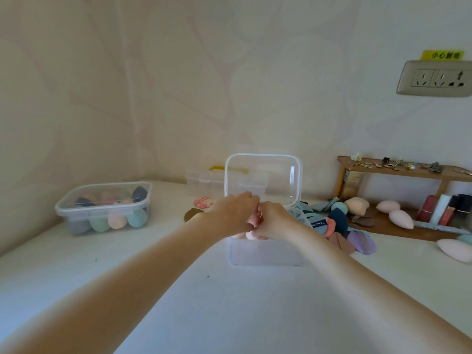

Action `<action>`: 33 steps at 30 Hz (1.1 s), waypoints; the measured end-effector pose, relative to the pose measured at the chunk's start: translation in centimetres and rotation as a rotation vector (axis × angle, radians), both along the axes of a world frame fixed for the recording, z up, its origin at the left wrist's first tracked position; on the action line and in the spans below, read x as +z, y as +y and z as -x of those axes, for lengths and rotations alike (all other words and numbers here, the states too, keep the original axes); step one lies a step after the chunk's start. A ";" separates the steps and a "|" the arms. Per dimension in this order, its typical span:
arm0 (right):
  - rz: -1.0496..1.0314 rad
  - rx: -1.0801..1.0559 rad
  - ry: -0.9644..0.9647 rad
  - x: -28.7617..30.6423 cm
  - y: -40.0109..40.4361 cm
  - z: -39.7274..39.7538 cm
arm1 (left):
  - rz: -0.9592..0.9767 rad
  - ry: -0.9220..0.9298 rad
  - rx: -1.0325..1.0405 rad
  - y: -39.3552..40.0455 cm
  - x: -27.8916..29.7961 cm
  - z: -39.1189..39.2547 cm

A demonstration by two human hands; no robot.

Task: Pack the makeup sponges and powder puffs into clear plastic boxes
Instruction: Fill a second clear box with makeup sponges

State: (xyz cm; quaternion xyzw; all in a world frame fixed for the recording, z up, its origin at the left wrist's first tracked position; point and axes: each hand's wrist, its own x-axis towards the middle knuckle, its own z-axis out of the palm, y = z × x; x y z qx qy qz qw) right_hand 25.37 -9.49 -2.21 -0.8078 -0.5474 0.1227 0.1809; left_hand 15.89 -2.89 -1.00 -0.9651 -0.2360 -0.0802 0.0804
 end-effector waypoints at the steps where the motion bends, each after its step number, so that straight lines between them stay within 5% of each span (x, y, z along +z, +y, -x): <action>1: 0.033 0.003 -0.005 0.3 -0.2 0.0 | 0.047 0.013 0.022 0.0 -0.1 -0.2; 5: -0.146 -0.058 0.300 3.3 -1.8 -1.9 | 0.039 0.060 0.054 -0.1 -0.4 -0.6; 8: -0.397 -0.239 0.058 4.9 -2.7 -5.5 | -0.030 0.055 0.044 -0.6 -0.6 -0.9; 11: -0.165 -0.410 -0.235 4.1 -3.8 -8.1 | -0.068 0.051 0.063 -1.1 -0.7 -1.2; 14: 0.217 -0.520 -0.213 1.0 -4.2 -10.2 | -0.038 0.038 0.069 -1.1 -0.8 -1.2; 17: 0.187 -0.590 -0.089 -1.2 -4.0 -11.0 | 0.017 0.039 0.064 -0.8 -1.0 -1.2; 19: 0.088 -0.631 -0.184 -0.9 -4.1 -10.6 | 0.050 0.043 0.064 -0.5 -1.2 -1.3; 22: -0.226 -0.509 -0.314 1.6 -4.3 -9.8 | 0.088 0.041 0.054 -0.5 -1.4 -1.3; 25: -0.518 -0.224 -0.234 4.6 -3.9 -8.7 | 0.123 0.029 0.040 -0.4 -1.3 -1.2; 33: -0.337 0.005 0.127 6.1 -3.2 -4.9 | 0.191 0.045 0.051 -0.6 -1.0 -1.0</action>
